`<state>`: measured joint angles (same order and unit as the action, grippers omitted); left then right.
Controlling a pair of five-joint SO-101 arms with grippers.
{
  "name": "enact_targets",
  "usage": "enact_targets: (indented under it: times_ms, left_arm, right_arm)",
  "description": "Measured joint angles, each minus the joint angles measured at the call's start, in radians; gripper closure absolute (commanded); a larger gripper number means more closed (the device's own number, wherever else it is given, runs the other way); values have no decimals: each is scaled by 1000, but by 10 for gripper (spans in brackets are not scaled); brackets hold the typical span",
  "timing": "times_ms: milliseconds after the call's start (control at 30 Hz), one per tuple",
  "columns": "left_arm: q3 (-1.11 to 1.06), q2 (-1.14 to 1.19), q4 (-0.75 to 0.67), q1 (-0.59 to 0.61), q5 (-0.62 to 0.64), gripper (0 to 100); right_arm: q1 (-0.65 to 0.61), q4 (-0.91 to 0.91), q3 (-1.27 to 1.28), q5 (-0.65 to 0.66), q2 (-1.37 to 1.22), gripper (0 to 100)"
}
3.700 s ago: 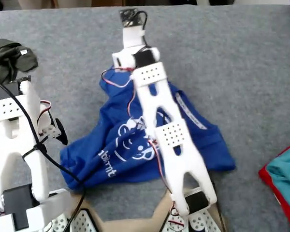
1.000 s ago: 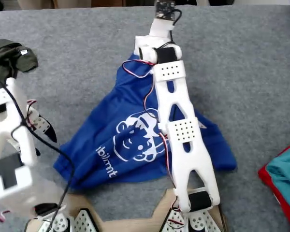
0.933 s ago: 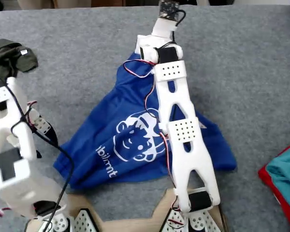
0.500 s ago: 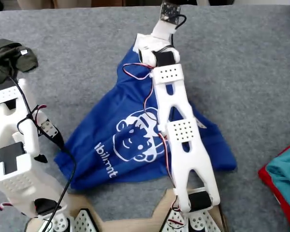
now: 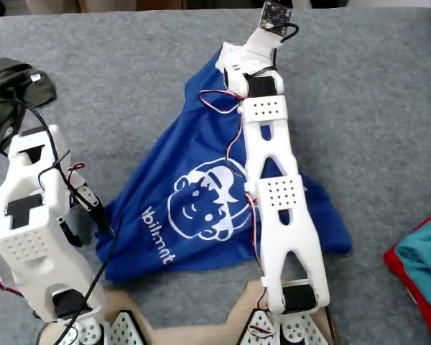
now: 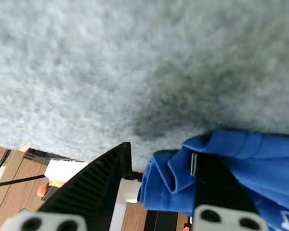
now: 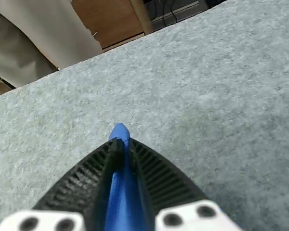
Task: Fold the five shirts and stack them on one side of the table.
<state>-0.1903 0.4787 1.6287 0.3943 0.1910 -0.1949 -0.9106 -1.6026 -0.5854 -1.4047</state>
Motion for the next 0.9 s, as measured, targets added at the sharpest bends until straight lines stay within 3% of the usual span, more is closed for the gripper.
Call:
enact_targets:
  times_ms: [100,267,667,900]
  left_arm:
    - [40,41,-2,-8,0,975]
    - [124,74,-15,-12,-14,979]
    - [351,83,-55,-37,101,979]
    - [660,84,-34,-43,127,979]
  right_arm:
    - [0,0,0,0,0,993]
    - [0,0,0,0,0,993]
    - [0,0,0,0,-2,993]
    - [9,0,0,0,-2,993]
